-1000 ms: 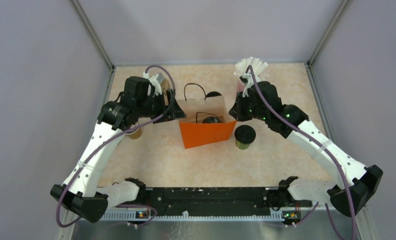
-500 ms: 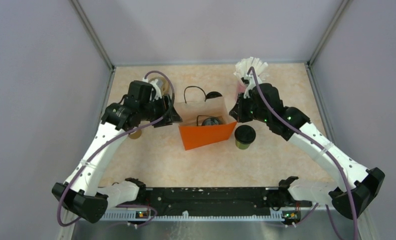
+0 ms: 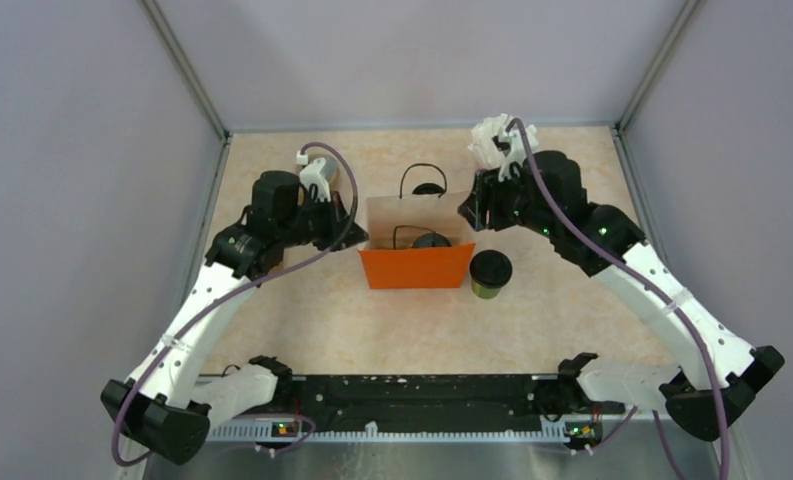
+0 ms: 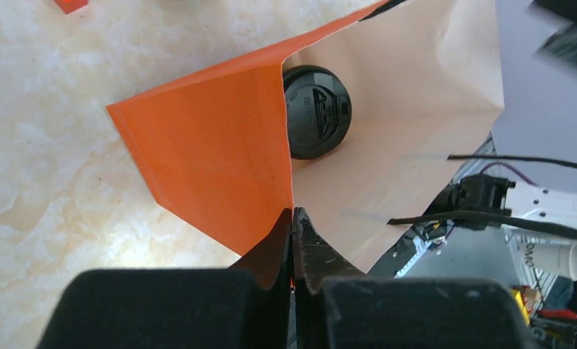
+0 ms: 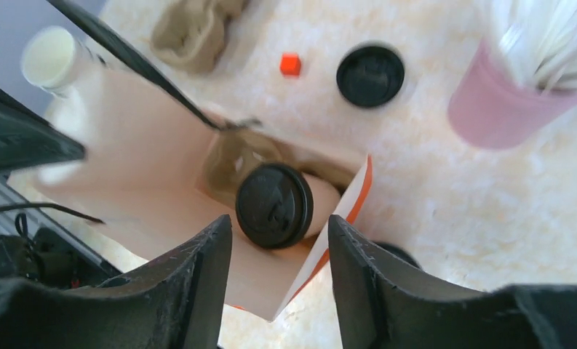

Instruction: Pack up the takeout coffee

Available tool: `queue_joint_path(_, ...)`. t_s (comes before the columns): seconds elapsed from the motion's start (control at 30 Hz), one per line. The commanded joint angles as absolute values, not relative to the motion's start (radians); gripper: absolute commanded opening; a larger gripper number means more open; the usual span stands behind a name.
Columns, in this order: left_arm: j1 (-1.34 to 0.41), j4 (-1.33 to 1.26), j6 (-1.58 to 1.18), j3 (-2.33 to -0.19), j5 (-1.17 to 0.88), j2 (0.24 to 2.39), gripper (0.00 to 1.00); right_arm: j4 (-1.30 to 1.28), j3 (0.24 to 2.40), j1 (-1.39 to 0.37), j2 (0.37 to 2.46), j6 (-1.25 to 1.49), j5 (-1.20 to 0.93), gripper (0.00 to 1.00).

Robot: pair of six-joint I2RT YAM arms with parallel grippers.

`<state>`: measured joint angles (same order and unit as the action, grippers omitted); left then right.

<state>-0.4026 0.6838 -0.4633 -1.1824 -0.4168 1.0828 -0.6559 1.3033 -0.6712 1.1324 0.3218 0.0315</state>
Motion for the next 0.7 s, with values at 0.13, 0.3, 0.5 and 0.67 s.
queue_joint_path(0.13,-0.416,0.287,-0.348,-0.941,-0.519,0.915,0.0,-0.61,1.566,-0.748,1.129,0.023,-0.097,0.4)
queue_joint_path(0.3,-0.416,0.165,-0.289,-0.885,-0.48,0.871,0.0,-0.623,1.506,-0.981,1.163,-0.338,-0.039,0.33)
queue_joint_path(0.5,-0.417,0.107,-0.27,-0.814,-0.455,0.822,0.0,-0.595,1.475,-0.993,1.223,-0.478,-0.034,0.04)
queue_joint_path(0.67,-0.417,0.156,-0.279,-0.812,-0.457,0.824,0.0,-0.485,1.386,-1.063,1.168,-0.559,0.04,0.0)
